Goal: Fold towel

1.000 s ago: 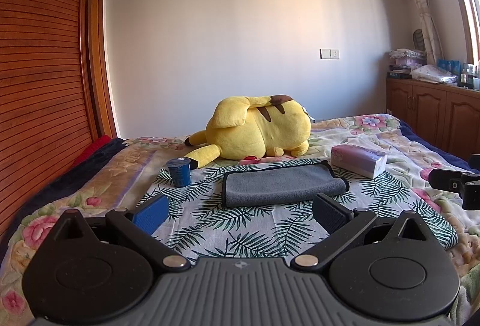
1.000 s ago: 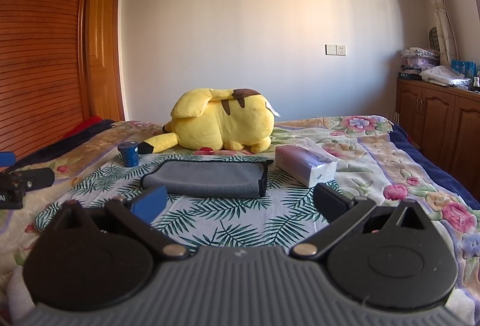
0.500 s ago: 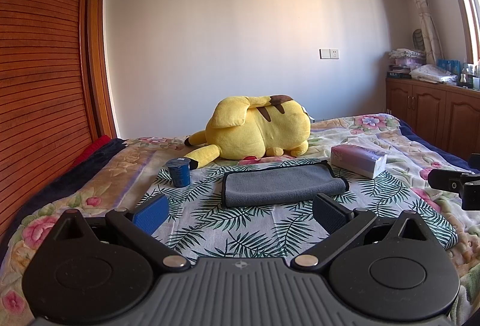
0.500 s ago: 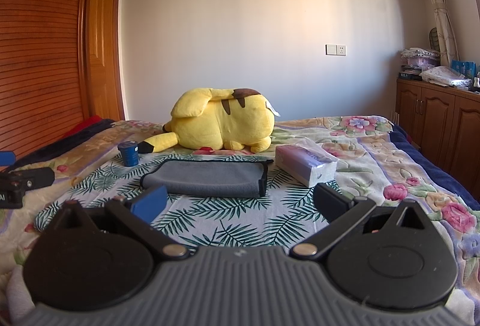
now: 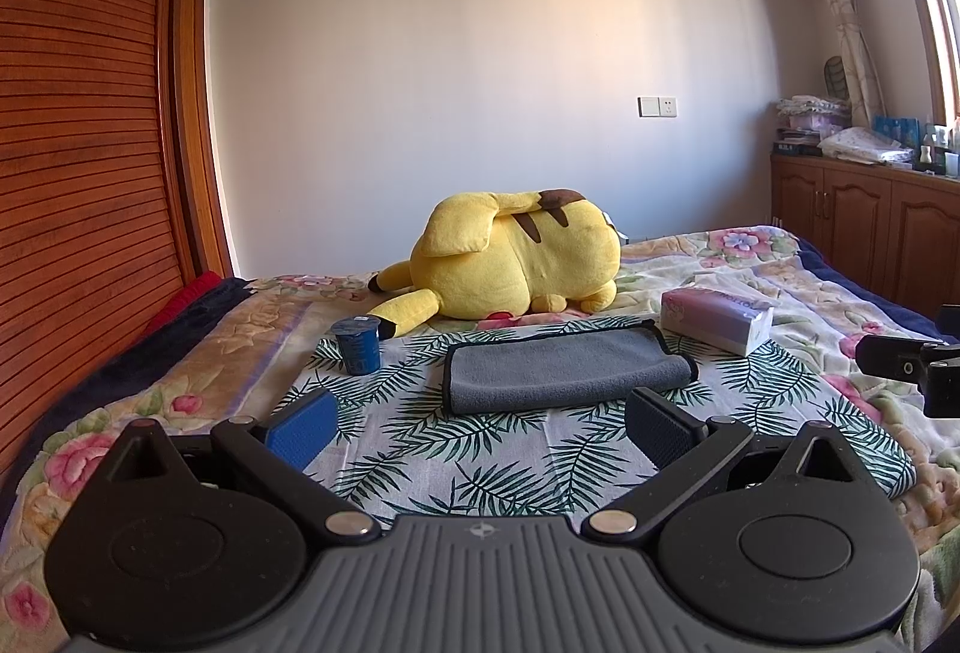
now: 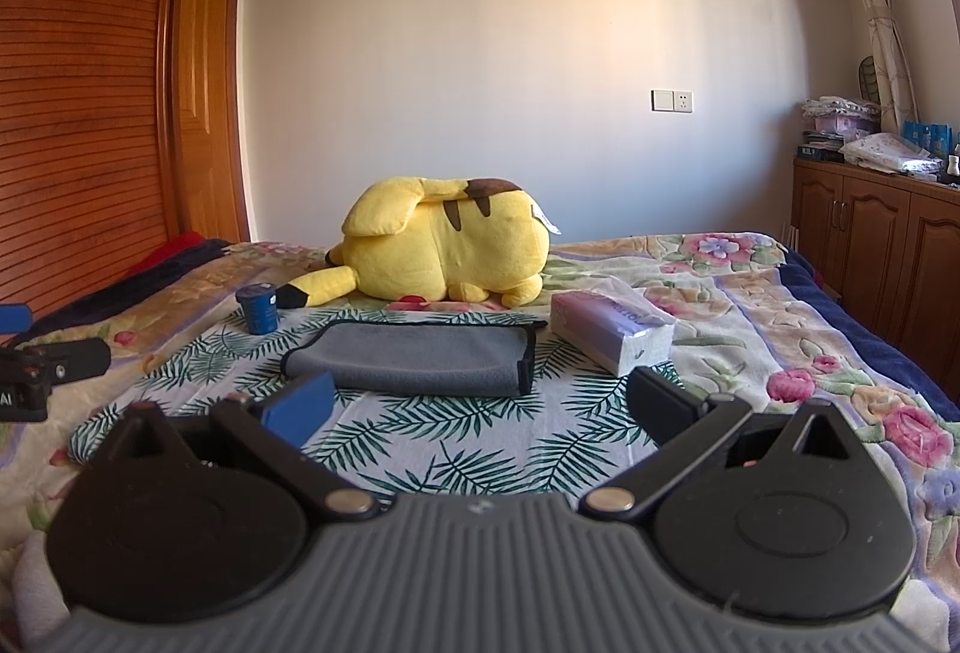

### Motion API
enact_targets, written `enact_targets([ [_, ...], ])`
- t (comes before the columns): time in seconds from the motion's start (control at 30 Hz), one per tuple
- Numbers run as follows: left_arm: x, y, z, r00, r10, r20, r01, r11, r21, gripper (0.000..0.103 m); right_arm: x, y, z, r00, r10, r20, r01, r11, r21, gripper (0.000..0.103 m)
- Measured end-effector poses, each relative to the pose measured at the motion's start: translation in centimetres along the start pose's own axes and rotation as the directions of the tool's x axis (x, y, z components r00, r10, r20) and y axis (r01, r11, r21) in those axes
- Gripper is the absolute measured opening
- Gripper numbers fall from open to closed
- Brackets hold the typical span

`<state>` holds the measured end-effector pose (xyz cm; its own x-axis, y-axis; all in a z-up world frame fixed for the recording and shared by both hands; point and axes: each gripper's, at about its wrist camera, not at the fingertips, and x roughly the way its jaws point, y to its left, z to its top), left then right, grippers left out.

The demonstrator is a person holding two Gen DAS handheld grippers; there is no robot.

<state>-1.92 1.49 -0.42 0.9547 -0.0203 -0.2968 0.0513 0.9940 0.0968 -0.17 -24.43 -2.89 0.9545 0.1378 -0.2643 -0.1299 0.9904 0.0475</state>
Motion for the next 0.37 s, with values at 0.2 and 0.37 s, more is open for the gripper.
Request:
enact_targets([
  [0.2, 0.00, -0.10, -0.08, 1.000, 0.001, -0.001, -0.001, 1.000, 0.001, 0.103, -0.01, -0.02, 0.01, 1.000, 0.000, 0.000, 0.000, 1.000, 0.000, 0.103],
  [0.37, 0.04, -0.15, -0.14, 1.000, 0.000, -0.002, 0.000, 1.000, 0.002, 0.103, -0.01, 0.02, 0.00, 1.000, 0.000, 0.000, 0.000, 1.000, 0.000, 0.103],
])
